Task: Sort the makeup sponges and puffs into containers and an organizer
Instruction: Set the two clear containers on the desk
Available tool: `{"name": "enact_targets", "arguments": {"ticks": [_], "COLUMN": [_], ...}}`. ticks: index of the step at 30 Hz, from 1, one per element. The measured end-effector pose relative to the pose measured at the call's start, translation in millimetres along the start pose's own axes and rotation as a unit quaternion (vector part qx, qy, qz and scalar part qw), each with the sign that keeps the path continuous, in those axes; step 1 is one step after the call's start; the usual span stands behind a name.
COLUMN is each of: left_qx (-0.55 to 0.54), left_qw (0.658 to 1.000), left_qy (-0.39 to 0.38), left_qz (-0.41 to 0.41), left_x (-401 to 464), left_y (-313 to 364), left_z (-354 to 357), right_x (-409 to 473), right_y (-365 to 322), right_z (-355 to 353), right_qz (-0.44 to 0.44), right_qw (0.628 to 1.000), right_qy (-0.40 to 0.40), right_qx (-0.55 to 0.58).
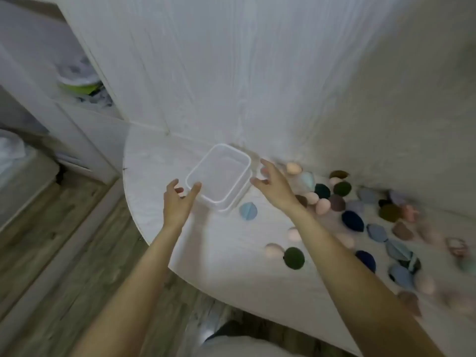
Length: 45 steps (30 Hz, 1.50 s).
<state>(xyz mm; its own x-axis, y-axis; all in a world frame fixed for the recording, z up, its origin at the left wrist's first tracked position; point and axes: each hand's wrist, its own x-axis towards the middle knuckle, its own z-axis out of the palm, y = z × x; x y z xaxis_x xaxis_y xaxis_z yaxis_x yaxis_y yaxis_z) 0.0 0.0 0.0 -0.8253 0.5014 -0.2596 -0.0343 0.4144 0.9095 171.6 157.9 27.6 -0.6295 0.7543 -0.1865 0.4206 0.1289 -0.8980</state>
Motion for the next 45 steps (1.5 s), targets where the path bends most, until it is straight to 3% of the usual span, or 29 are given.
{"name": "enact_targets", "arguments": {"ticks": [3,5,11,16,23,32,37,45], "left_qx": [-0.018,-0.046,-0.142,-0.182,-0.148,-0.117,-0.036,-0.002], "left_qw": [0.998,0.996,0.985,0.977,0.986,0.992,0.999,0.997], "left_qy": [-0.051,-0.071,-0.091,-0.106,-0.063,-0.048,-0.022,-0.067], "left_qz": [-0.022,-0.011,-0.020,-0.018,-0.047,-0.007,-0.017,0.023], "left_x": [18.8,19.9,14.4,-17.6,-81.0,-122.6,-117.3,-107.3], "left_y": [1.8,1.2,3.0,-7.5,-64.0,-95.3,-106.1,-105.6], "left_z": [0.0,5.3,-5.2,-27.1,-53.2,-56.9,-33.7,-18.6], "right_x": [34.3,41.9,23.5,-22.0,-82.5,-112.6,-116.7,-114.0], "right_y": [-13.4,-15.6,-17.0,-14.3,18.2,52.8,73.7,76.2], "right_z": [25.3,32.9,35.2,38.4,72.2,86.9,90.4,91.4], "right_qz": [0.132,0.175,0.145,0.122,0.126,0.146,0.204,0.199], "right_qw": [0.982,0.966,0.955,0.961,0.956,0.955,0.949,0.964], "right_qy": [0.011,0.008,0.000,-0.005,-0.071,-0.104,-0.068,0.017], "right_qx": [0.134,0.192,0.258,0.250,0.254,0.236,0.230,0.177]}}
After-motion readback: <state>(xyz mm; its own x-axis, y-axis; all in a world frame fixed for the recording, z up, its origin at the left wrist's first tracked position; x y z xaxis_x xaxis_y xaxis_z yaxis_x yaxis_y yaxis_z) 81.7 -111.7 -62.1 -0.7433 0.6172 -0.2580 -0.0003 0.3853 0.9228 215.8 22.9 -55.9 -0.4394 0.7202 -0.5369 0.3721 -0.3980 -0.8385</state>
